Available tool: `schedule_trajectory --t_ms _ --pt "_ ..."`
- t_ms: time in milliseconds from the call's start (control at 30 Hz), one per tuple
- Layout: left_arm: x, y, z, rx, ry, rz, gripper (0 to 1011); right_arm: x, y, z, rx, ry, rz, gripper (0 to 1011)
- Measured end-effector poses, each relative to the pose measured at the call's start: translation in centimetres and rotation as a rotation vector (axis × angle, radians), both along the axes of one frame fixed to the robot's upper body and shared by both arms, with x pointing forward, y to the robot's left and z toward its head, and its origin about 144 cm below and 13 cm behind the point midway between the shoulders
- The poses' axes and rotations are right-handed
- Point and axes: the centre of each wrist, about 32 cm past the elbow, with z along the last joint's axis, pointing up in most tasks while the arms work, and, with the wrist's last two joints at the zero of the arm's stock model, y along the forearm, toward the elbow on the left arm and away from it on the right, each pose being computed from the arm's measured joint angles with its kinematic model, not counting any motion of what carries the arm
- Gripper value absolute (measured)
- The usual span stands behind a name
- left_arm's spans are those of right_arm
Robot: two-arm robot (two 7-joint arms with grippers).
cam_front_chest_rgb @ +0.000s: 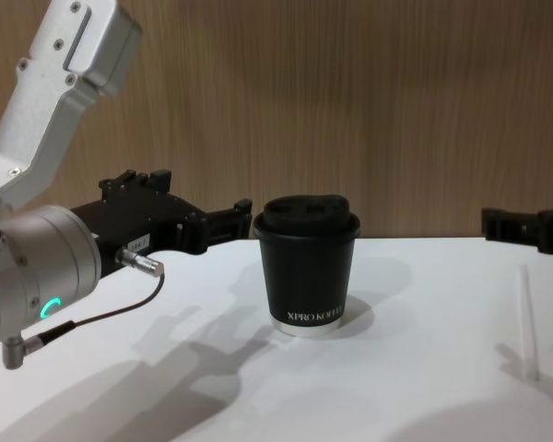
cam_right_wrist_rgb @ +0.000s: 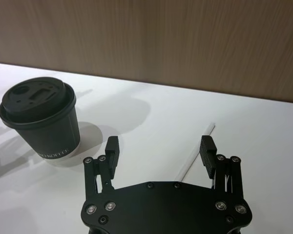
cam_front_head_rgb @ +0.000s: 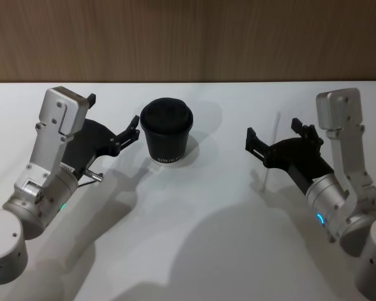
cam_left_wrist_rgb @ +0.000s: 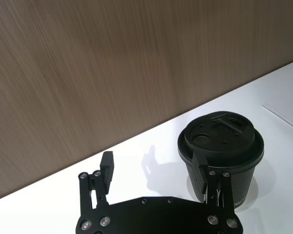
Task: Pick up the straw with one hand, pass it to the other hand, and insert it into the cup.
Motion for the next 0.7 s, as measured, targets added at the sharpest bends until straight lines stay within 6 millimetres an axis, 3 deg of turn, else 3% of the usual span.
schedule_trajectory --t_ms 700 --pt "0.0 0.0 0.0 0.0 0.0 0.0 1003 0.0 0.08 -0.72 -0.005 0.086 -0.01 1001"
